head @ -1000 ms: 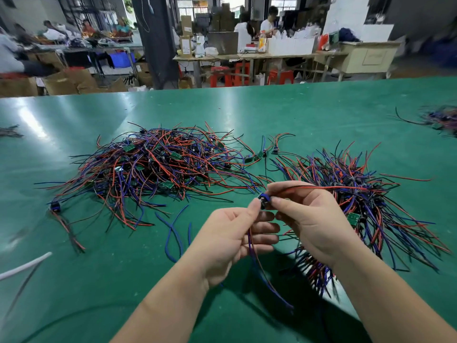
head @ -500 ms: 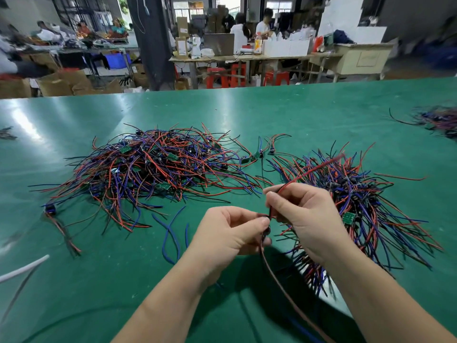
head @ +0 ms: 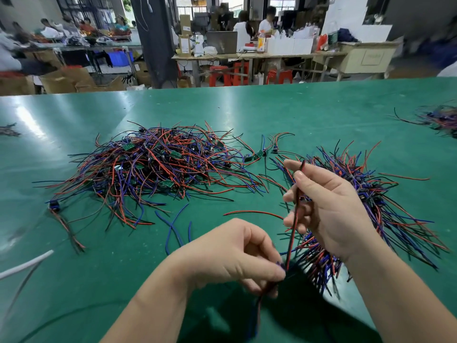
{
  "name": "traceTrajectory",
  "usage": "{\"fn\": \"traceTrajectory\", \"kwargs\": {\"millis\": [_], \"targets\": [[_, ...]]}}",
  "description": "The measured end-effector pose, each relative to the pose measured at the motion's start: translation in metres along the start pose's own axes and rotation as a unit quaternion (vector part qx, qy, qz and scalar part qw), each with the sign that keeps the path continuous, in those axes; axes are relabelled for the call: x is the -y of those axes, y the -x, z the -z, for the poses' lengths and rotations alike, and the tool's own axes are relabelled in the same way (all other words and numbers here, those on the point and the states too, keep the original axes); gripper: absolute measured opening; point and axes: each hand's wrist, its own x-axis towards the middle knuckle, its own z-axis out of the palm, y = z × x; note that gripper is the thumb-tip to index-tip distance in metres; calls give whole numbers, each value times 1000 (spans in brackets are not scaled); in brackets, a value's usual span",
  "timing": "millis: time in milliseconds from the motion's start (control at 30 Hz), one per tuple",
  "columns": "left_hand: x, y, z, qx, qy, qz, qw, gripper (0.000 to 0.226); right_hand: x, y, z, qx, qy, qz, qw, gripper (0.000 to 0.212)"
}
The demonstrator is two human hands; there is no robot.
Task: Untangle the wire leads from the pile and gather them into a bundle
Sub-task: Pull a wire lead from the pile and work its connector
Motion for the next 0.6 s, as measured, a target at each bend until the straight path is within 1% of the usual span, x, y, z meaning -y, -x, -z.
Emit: {"fn": "traceTrajectory", "kwargs": {"millis": [67,167,200,267,333,400,433,467,500,533,600], "targets": [[2,1,1,42,-19,22,999,13,0,1,-1,22,1,10,1000,18],[2,3,4,104,3,28,994,21,1,0,-2,25,-26,14,999,29],[1,4,5,113,13,15,993,22,1,-1,-1,22,-39,9,999,33],[-1,6,10,98,56,-38,993,21,1,-5,-1,5,-67,-7,998,34],[-2,4,14,40,153,-100,982,22,-2,-8,-2,-8,-71,-20,997,28],[-3,0,18,-58,267,-157,949,24,-7,-6,-2,9,-9,-34,999,20],[-2,-3,18,-113,306,-182,928,24,-10,-4,-2,34,30,-42,998,21],[-2,-5,18,-166,320,-202,911,21,-12,-1,-3,65,53,-49,995,24],[-2,-7,18,-215,305,-218,902,18,-14,2,-5,93,56,-55,993,27],[-1,-9,17,-255,268,-230,900,15,-16,4,-8,110,41,-61,991,26],[0,-11,12,-300,184,-260,899,16,-19,5,-13,113,-17,-66,991,20]]}}
